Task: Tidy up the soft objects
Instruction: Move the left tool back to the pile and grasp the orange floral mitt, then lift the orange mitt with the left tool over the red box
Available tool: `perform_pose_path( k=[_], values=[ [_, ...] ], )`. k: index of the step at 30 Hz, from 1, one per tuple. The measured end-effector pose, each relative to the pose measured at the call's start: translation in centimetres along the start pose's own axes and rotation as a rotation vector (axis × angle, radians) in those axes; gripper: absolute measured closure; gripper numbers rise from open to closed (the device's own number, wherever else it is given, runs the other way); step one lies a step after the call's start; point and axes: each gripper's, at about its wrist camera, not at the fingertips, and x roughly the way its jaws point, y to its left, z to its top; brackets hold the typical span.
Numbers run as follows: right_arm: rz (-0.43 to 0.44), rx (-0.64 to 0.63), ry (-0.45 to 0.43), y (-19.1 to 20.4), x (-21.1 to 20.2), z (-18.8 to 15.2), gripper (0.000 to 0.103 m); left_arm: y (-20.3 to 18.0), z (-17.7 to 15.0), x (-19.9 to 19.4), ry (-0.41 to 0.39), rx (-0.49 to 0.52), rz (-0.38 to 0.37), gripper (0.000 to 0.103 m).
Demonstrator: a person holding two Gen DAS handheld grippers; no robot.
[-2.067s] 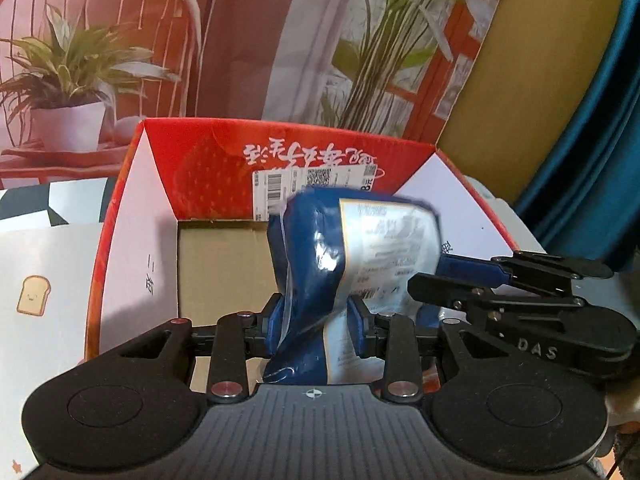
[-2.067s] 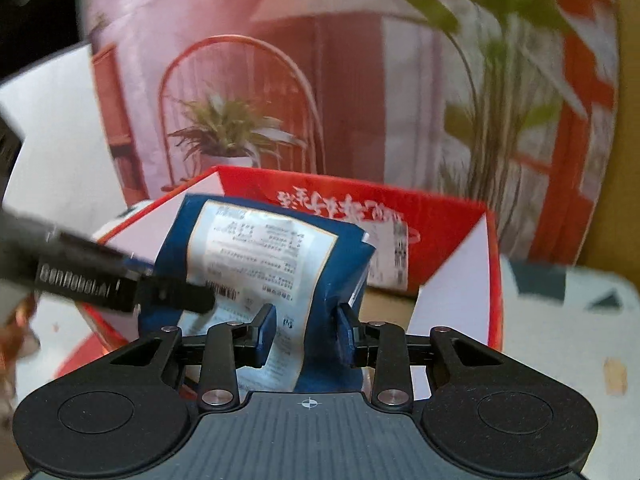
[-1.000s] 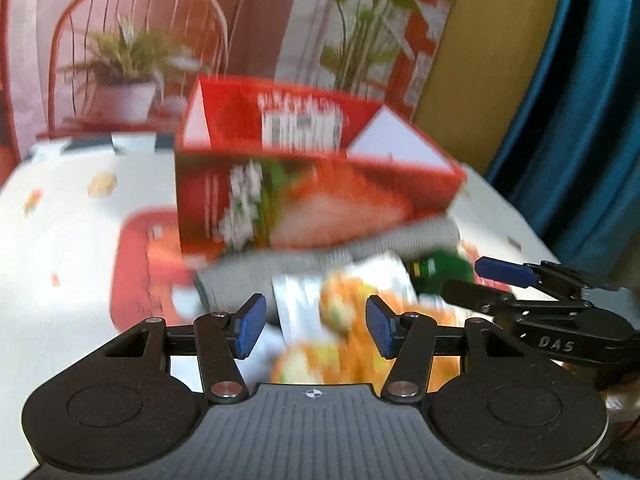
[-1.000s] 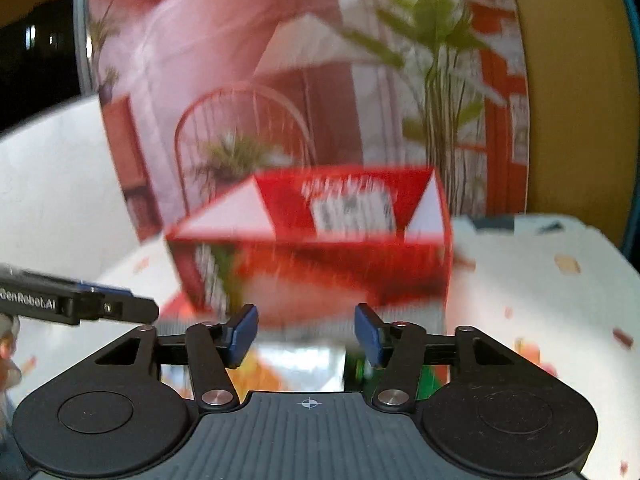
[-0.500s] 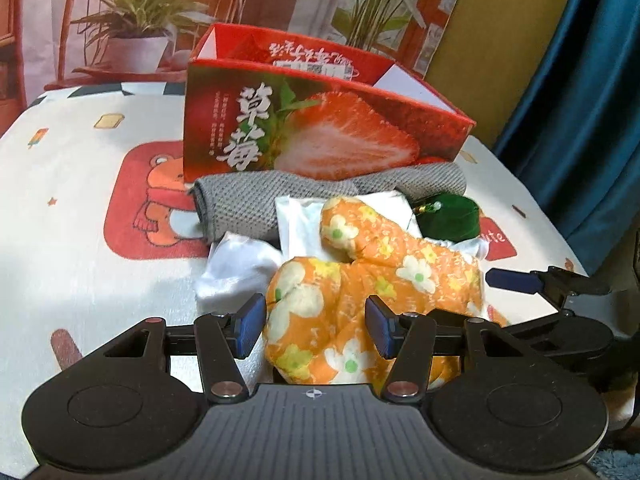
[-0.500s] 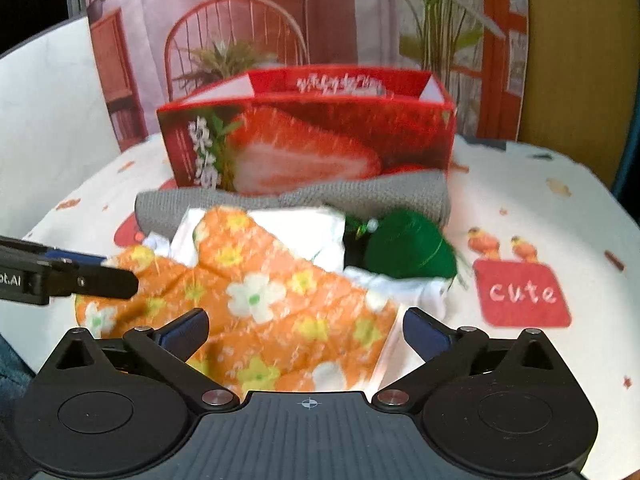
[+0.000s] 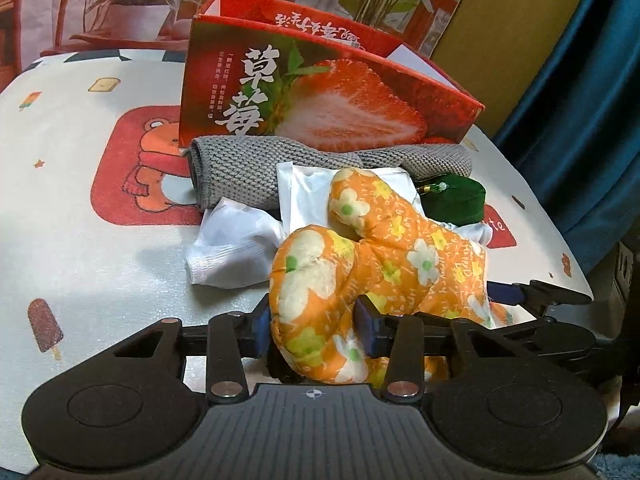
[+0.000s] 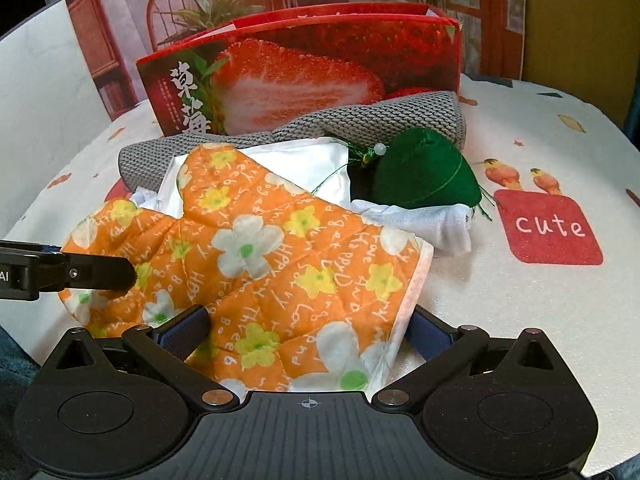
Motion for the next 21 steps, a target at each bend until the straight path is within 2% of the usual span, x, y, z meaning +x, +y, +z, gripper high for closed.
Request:
perform_pose_path(
  k=[7,14,21],
  values=[
    [0.004,0.001,0.002,-0.1,0.0,0.0,0.0,0.3,0.0,-0.3,-0.012,-0.017,-0.004,0.063],
    [0.009,0.002,0.007,-0.2,-0.1,0.1,0.0,0.9,0.2,-1.2,-0.043,-0.049,0.018,0.064],
    [0.013,0.006,0.003,-0.2,-0.1,0.0,0.0,0.6,0.0,-0.8,-0.033,-0.014,0.018,0.075]
  ],
)
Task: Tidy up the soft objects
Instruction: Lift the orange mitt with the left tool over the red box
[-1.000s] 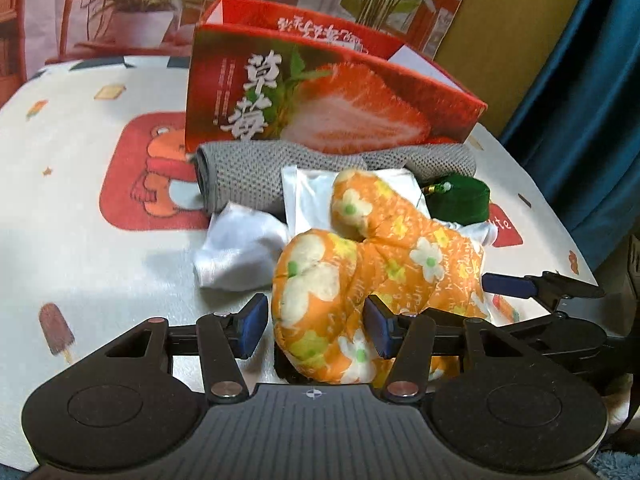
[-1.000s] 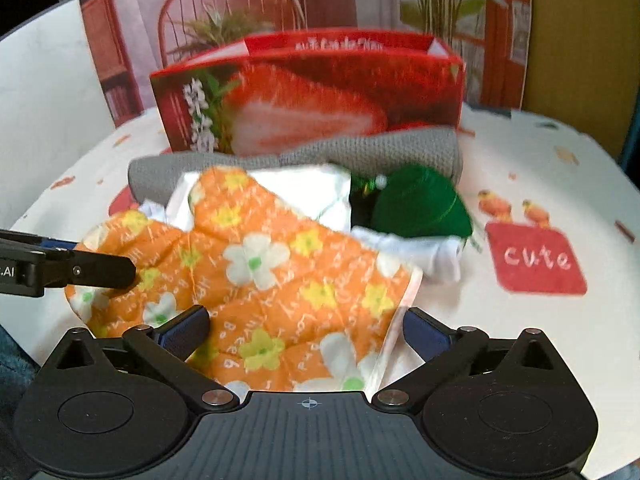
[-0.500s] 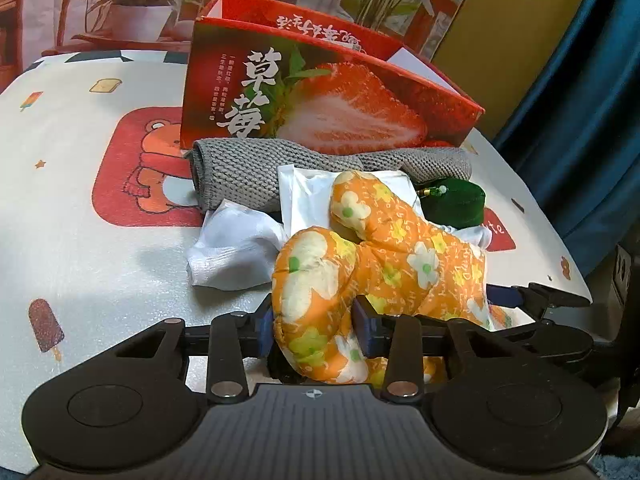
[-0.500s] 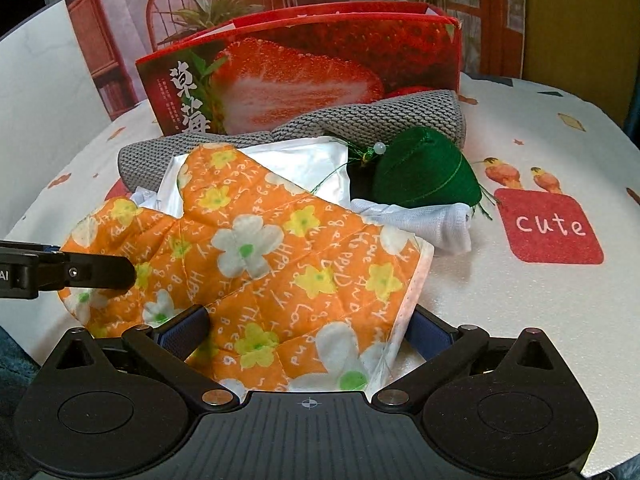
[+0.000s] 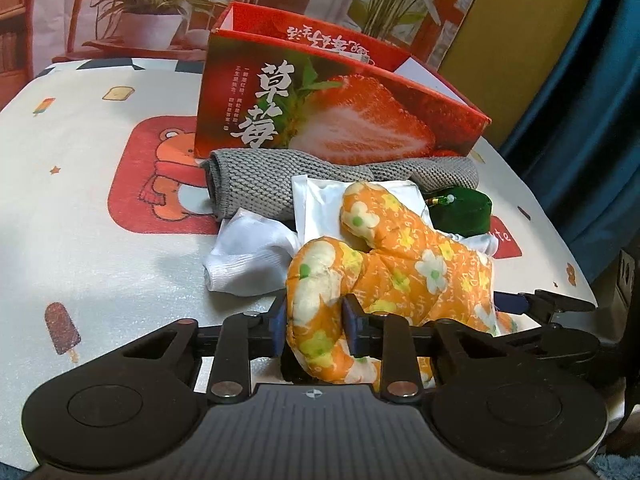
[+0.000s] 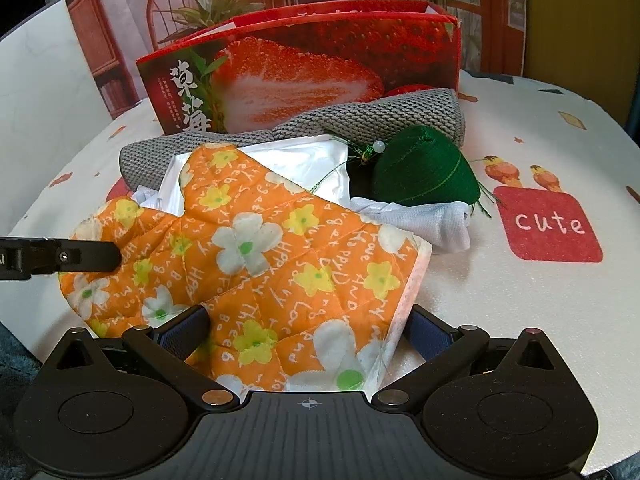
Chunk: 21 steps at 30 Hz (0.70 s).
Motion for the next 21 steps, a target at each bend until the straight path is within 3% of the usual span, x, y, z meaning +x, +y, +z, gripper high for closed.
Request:
perform_pose_path(
  k=[3,5,7,13,21],
  values=[
    [0.036,0.012,-0.006,-0.1,0.0,0.1,0.001,0.0,0.1,0.2,0.007,0.006,-0.002,0.077],
    [0.055,0.014,-0.007,0.0,0.0,0.4,0.006,-0.1,0.2,0.3,0.012,0.012,-0.002,0.078],
    [0.077,0.009,-0.021,0.2,-0.4,0.9,0.023,-0.2,0.4,0.4,0.023,0.015,-0.006,0.078],
    [0.115,-0.031,-0.065,0.4,-1.6,3.0,0.054,0.3,1.6,0.9,0.052,0.0,-0.001,0.078],
    [0.125,-0.053,-0.066,0.5,-1.5,5.6,0.062,0.2,3.9,0.1,0.004,0.02,-0.016,0.083]
  ],
)
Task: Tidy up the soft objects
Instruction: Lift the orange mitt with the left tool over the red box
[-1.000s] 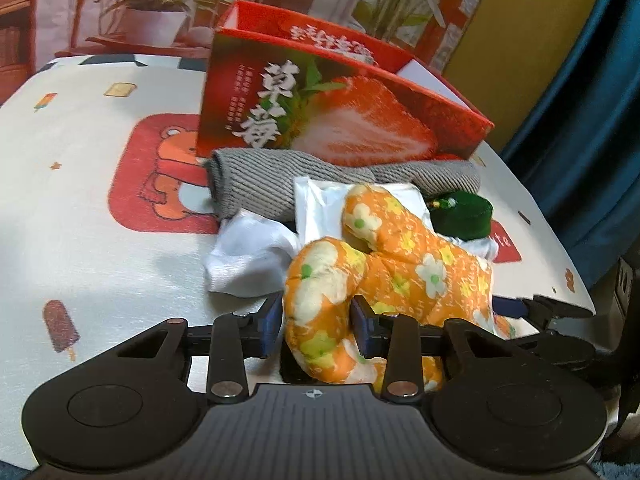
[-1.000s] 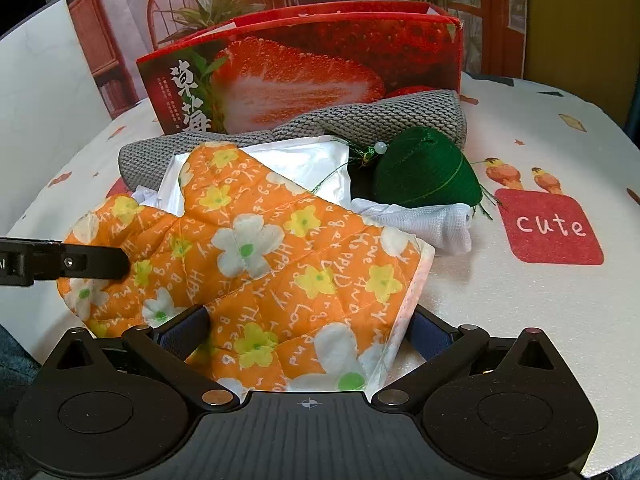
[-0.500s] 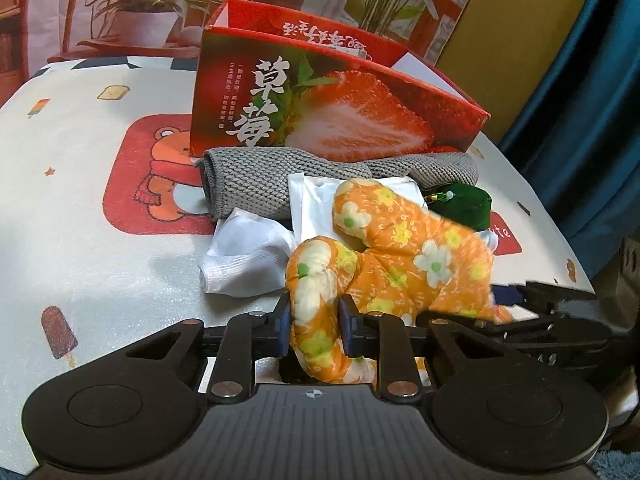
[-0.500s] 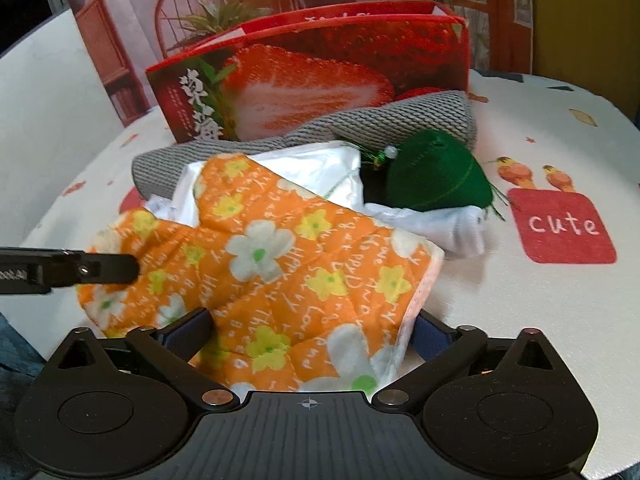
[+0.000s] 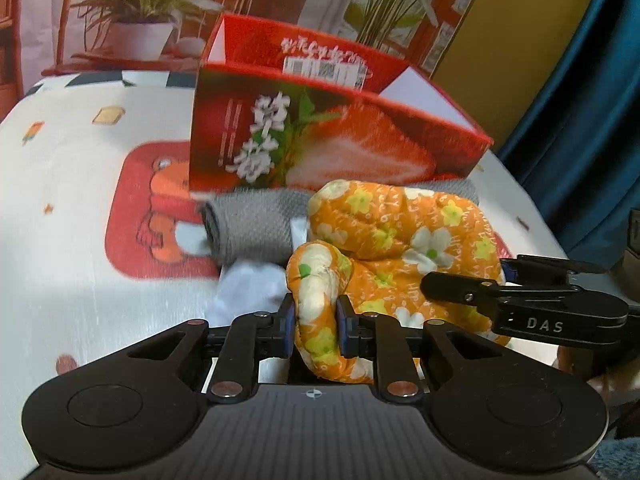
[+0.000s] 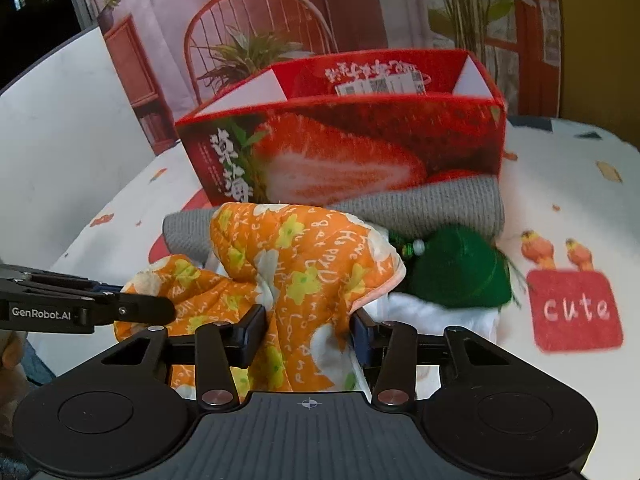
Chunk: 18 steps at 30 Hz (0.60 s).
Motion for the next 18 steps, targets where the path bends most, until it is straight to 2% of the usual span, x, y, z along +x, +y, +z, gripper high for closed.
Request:
perform_pose_path(
  k=[5,11,18],
  values=[
    [0.028,-0.019,-0.011,-0.5,-0.3,2.7,0.065,0.4,2.9,-1.8,-0.101,-0.001,-0.055,0.085],
    [0.074,-0.077,-0.127,-0.5,-2.6,8.2,0.071,-0.1,6.9,-4.1,-0.225,0.005,-0.1,0.085],
    [0.08,-0.217,-0.22,-0.3,-2.5,15.6,0.072,-1.1,13.3,-4.3,-0.334,0.051,-0.042,0.085]
  ],
)
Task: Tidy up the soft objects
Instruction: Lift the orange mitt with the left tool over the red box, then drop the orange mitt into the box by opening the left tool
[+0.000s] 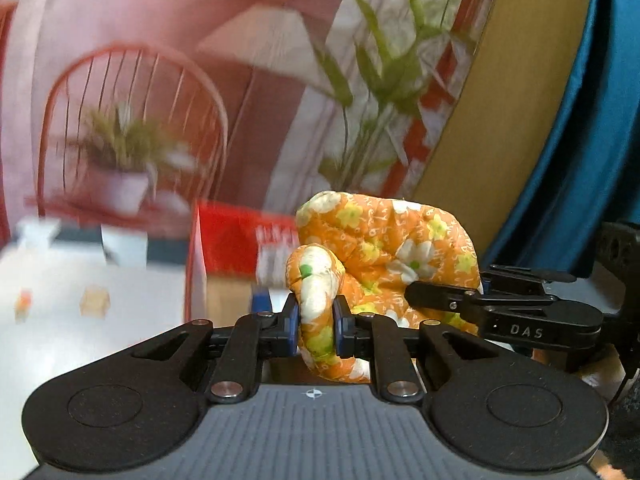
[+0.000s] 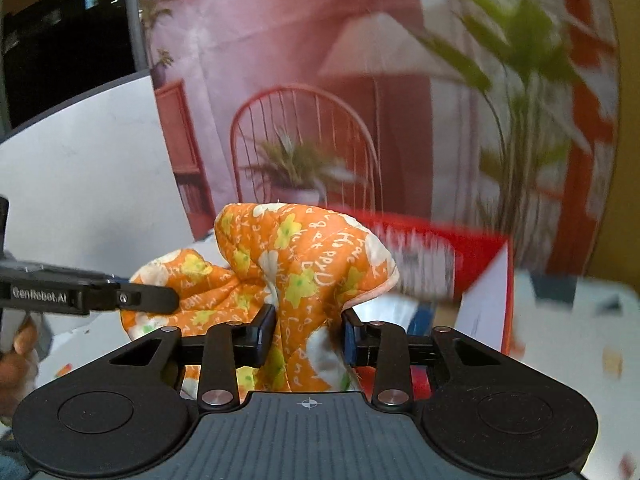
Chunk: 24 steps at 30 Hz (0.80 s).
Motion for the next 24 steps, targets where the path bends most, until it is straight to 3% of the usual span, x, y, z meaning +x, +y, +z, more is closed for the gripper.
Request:
perform_pose_path(
  k=[3,6,11,16,20,24],
  values=[
    [-0.015,-0.031,-0.037,-1.3,2.2,2.7,0.072,0.4,2.2,2.6,-0.006,-0.009,0.028,0.085],
    [-0.037,-0.041,-0.047,-3.1,5.0,4.1,0.072,1.1,3.1,6.1,0.046,-0.008,0.072,0.085],
    [-0.099,-0.051,0.068,-4.7,10.0,2.3,0.072,1.4,1.8,11.5,0.209,0.014,0.121,0.085],
    [-0.124,-0.013,0.215,-5.7,13.3,-0.4,0.072,1.2,0.5,14.5,0.343,0.046,0.138,0.085],
    [-0.13,0.04,0.289,-6.2,14.2,-1.5,0.07,1.5,-0.1,15.5,0.391,0.063,0.143,0.085],
    [-0.14,0.072,0.322,-6.3,14.5,-1.8,0.062,2.0,0.1,15.3,0.397,0.073,0.139,0.082]
  ],
)
